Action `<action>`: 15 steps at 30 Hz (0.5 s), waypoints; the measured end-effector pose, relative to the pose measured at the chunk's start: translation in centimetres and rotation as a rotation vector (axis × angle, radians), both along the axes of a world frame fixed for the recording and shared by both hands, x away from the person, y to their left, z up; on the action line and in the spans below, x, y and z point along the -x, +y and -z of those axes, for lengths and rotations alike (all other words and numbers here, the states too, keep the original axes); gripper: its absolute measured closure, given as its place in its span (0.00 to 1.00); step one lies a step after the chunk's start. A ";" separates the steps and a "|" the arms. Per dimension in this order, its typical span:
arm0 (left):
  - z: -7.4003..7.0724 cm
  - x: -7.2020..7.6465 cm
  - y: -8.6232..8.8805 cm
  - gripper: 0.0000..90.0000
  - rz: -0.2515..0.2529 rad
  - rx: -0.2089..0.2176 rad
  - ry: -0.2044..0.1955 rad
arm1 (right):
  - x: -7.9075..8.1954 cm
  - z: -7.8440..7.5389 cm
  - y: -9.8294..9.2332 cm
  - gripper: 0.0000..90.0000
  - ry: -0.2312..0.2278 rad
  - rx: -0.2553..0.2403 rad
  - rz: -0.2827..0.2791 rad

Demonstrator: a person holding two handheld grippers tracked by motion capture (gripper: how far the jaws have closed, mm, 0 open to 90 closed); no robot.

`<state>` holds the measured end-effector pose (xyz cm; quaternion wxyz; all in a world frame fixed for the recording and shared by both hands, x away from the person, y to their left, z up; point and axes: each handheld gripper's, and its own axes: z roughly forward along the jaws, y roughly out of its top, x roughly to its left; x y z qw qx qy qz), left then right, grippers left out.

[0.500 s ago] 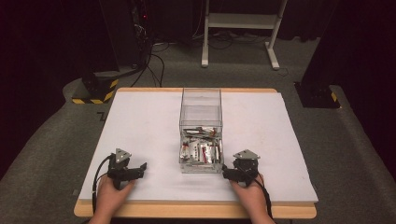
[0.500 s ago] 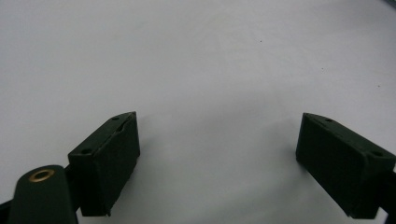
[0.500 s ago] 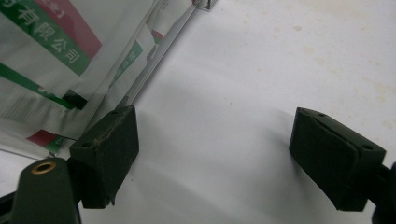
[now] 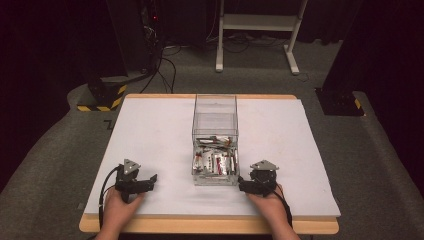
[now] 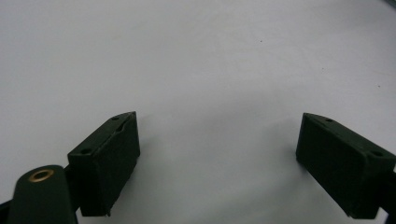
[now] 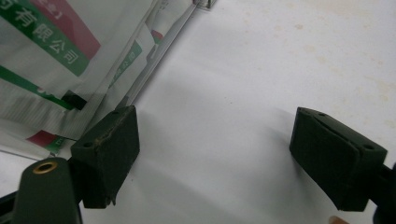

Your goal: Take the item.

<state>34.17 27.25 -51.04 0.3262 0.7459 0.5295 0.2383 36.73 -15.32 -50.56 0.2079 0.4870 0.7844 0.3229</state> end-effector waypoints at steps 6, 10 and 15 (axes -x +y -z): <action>0.0 0.0 0.0 0.15 0.000 0.000 0.000 | -0.1 0.0 0.0 0.18 0.000 0.001 -0.001; 0.0 0.0 0.0 0.15 0.003 -0.003 0.002 | 0.0 0.0 0.1 0.18 -0.002 0.005 0.001; 0.0 0.0 0.0 0.15 0.001 -0.002 0.001 | 0.0 0.0 0.0 0.17 -0.003 0.002 0.000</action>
